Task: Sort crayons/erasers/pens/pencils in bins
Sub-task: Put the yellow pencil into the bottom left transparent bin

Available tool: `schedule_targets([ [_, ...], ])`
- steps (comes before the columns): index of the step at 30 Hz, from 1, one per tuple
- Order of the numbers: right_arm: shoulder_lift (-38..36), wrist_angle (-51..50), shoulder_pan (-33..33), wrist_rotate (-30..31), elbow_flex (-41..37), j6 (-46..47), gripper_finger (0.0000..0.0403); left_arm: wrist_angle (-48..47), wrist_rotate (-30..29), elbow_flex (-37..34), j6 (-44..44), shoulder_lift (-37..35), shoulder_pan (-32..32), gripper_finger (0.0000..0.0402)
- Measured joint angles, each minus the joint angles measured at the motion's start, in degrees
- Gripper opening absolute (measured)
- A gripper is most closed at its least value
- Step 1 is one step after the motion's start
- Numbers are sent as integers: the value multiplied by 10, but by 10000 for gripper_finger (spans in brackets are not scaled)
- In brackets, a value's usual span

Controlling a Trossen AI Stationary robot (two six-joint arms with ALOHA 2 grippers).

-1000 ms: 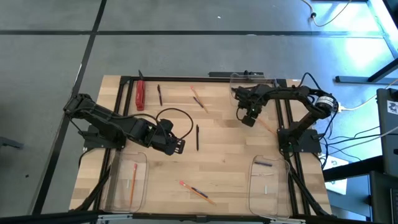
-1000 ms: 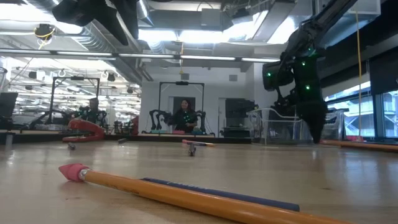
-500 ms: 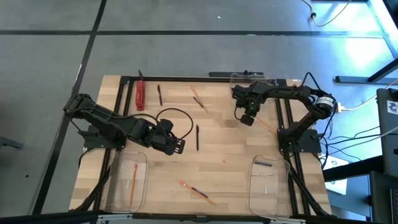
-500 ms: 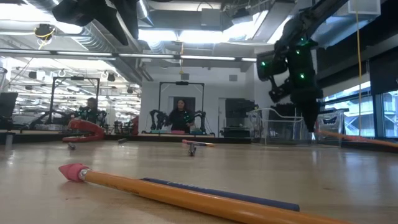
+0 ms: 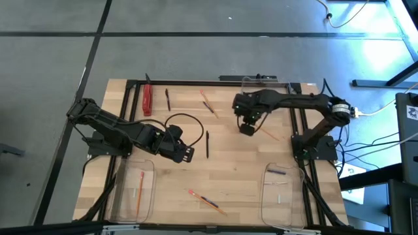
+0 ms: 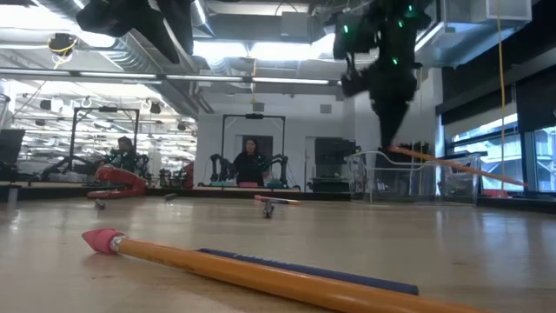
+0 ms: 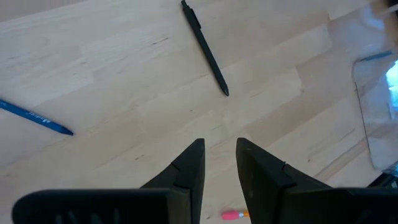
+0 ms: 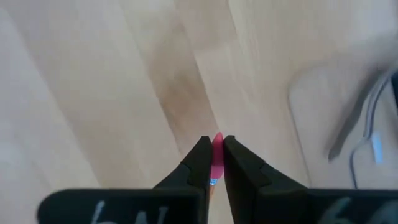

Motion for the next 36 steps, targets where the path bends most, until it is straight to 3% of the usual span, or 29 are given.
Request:
schedule_targets([
  [10, 0, 42, 53, -1, 71, 16, 33, 0, 0, 0, 27, 0, 0, 85],
  [18, 0, 51, 61, 0, 77, 30, 34, 0, -4, 0, 32, 0, 0, 85],
  [22, 0, 67, 62, -1, 77, 32, 34, 0, -10, 0, 85, 0, 5, 85],
  [30, 0, 174, 62, -86, 77, 33, 35, 2, -149, 0, 193, 0, 7, 85],
  [36, 0, 235, 62, -91, 77, 33, 35, 33, -205, 0, 253, 0, 7, 85],
])
